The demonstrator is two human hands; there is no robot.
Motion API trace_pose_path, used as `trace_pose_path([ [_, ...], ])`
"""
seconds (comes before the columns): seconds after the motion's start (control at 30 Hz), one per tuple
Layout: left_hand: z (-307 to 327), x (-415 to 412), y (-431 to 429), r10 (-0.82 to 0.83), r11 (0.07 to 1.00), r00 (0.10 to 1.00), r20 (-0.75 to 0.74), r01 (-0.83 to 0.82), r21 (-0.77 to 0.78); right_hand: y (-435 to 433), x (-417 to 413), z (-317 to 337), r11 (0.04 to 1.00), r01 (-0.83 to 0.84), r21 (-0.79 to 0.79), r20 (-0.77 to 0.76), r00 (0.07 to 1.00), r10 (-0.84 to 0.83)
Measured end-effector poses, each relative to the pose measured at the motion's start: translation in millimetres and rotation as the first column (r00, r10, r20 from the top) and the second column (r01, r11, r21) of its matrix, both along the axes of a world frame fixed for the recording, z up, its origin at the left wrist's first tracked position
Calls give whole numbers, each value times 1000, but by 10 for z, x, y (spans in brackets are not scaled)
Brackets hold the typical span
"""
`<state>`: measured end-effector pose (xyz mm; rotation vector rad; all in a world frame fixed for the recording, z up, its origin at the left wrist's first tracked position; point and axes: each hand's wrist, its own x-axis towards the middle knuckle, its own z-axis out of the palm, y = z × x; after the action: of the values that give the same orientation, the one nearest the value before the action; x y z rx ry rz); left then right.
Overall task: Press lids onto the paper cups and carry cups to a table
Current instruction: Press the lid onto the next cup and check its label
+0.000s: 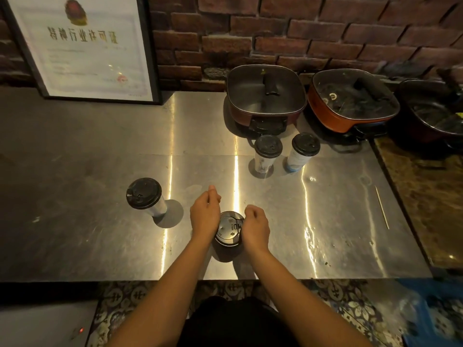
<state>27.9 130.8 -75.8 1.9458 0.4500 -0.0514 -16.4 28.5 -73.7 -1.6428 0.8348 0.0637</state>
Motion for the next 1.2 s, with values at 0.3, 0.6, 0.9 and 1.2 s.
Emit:
trace_pose_path([
  [0.3,-98,-121,-148,117,989,977,-176,-131,-69,94,247,-36,927,-326,-185,-183,938,293],
  [0.6,-217,-112,-151,189,979,964,-185,-198,-35,56,225,-217,959,-265,-104,-138,958,250],
  [0.9,-99,10,-117,94,995,993,-74,-97,-38,138,186,-284,993,-116,0,-181,977,114],
  [1.2,-18,63,-92,31,995,992,122,-19,-101,-72,99,-135,973,-183,143,-281,935,217],
])
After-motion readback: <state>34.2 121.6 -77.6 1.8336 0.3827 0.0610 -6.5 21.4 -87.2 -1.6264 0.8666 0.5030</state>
